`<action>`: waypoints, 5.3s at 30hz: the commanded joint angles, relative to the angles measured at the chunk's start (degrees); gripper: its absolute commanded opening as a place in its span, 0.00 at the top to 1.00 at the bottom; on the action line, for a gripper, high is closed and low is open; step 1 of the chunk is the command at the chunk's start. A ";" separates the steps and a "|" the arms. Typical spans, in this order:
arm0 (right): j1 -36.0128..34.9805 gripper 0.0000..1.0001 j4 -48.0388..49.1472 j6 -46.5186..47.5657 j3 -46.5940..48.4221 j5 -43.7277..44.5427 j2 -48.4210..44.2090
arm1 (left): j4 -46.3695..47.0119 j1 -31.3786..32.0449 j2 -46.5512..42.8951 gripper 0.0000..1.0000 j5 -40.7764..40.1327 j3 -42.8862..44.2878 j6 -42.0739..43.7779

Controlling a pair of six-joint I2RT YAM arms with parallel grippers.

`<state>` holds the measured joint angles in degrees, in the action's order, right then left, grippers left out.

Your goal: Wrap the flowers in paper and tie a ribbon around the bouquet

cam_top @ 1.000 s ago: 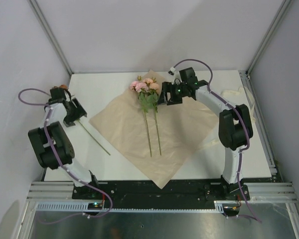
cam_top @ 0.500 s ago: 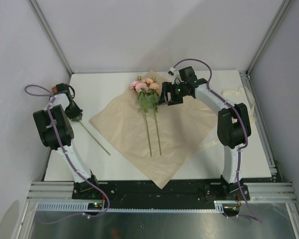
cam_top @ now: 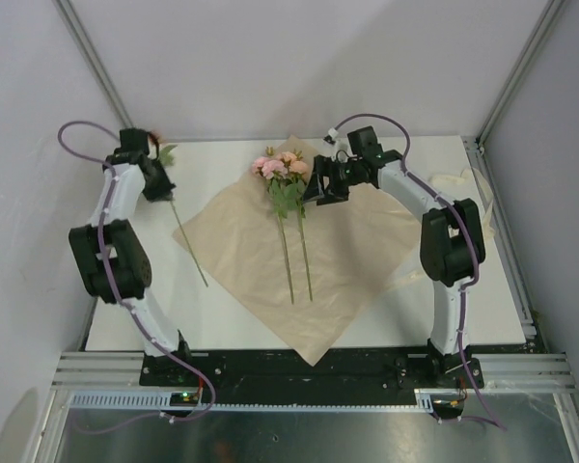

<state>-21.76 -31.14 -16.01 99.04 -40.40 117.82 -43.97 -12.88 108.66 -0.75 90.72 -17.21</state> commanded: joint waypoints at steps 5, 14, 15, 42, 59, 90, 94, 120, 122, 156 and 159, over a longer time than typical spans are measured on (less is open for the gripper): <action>-4.11 0.24 10.60 -10.06 2.45 -13.11 -3.92 | 4.03 13.87 -16.50 1.00 11.42 1.07 -0.48; -5.11 0.18 24.93 -20.40 -0.63 -12.72 -7.21 | 11.45 27.35 -15.99 1.00 10.45 3.63 -6.22; -5.26 0.18 25.18 -20.39 -0.57 -12.22 -7.41 | 12.15 28.12 -15.88 1.00 10.52 3.88 -6.94; -9.91 0.91 24.08 -16.64 7.24 -9.51 -3.58 | 21.14 33.91 -21.29 1.00 13.62 2.81 -14.51; -9.21 1.00 3.42 24.30 13.93 -12.19 -16.92 | 23.74 12.89 -48.95 0.00 11.25 -12.63 5.35; 3.51 1.00 7.33 -0.21 5.14 -2.64 10.38 | 21.85 8.50 -29.69 0.02 18.59 -20.45 11.94; 3.59 1.00 7.87 -1.71 4.94 -4.40 12.89 | 20.51 10.58 -24.11 0.04 17.24 -18.51 15.45; 4.12 0.34 -1.73 -0.23 5.51 -3.90 15.10 | 11.06 21.43 7.79 0.45 1.66 -0.03 27.37; 4.21 0.30 -2.55 0.72 5.05 -3.35 13.72 | 9.99 21.42 8.61 0.53 0.08 1.17 27.40; 10.51 0.12 -17.53 22.85 11.43 -6.56 -11.55 | 8.62 24.88 -28.81 1.00 9.33 -4.75 59.88; 15.39 0.06 -18.63 22.93 11.86 -10.27 -14.54 | 15.10 28.95 -39.95 1.00 9.37 -15.53 73.68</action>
<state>-12.49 -46.22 2.68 106.85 -44.66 111.07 -35.22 12.19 81.45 7.05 84.58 34.63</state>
